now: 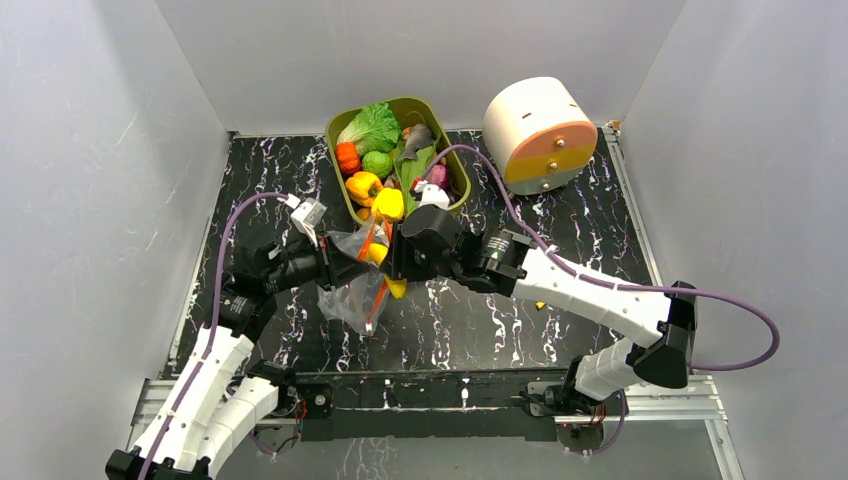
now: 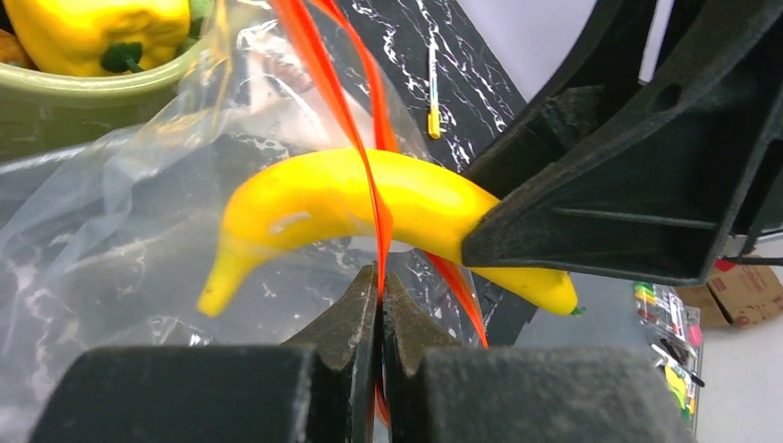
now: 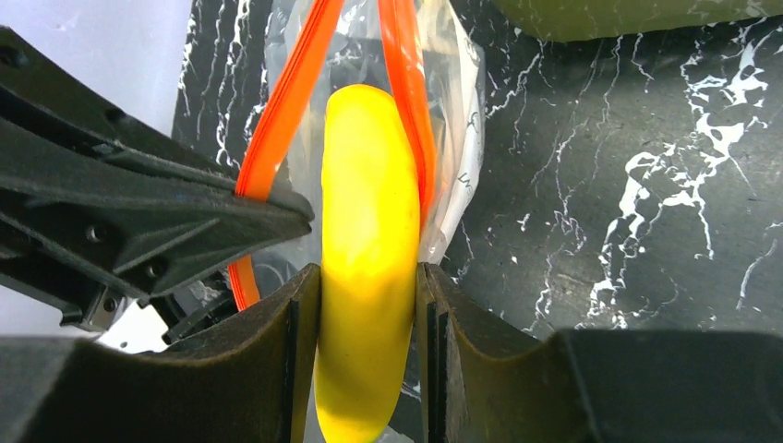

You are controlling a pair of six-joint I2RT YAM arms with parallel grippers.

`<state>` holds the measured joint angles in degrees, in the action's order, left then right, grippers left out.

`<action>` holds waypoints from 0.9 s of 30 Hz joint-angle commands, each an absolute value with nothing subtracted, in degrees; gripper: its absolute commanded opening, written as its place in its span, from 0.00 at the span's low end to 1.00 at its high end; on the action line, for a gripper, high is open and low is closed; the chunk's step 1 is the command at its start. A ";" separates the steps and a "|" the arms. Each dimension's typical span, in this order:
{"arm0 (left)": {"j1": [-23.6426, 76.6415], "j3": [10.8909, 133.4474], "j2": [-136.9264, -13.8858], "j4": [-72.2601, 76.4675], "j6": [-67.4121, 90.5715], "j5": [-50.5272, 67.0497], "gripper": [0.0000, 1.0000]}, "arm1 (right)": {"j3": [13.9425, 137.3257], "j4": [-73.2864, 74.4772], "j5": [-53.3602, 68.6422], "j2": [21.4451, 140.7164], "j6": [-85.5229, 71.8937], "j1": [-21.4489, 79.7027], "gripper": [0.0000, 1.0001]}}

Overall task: Place the food in the zip-top bag and seal the zipper
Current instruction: Place the fake fruit in the zipper food storage bag.

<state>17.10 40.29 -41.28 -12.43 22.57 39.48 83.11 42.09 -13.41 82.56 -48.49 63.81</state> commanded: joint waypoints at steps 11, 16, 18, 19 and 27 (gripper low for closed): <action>17.35 38.14 -39.33 -3.87 28.33 48.54 0.00 | 77.52 28.04 -21.45 81.10 -54.21 64.07 0.12; 17.33 39.13 -39.78 -3.73 29.10 49.61 0.00 | 73.99 25.29 -22.99 80.36 -55.82 64.16 0.12; 17.32 39.77 -39.90 -4.11 29.12 49.89 0.00 | 72.91 24.43 -23.38 80.12 -56.06 64.12 0.13; 17.33 39.96 -39.84 -4.02 29.40 50.04 0.00 | 72.48 23.95 -23.69 79.84 -56.14 64.14 0.14; 17.34 39.01 -38.85 -3.95 30.08 49.14 0.00 | 68.67 19.90 -25.82 75.63 -54.60 64.16 0.31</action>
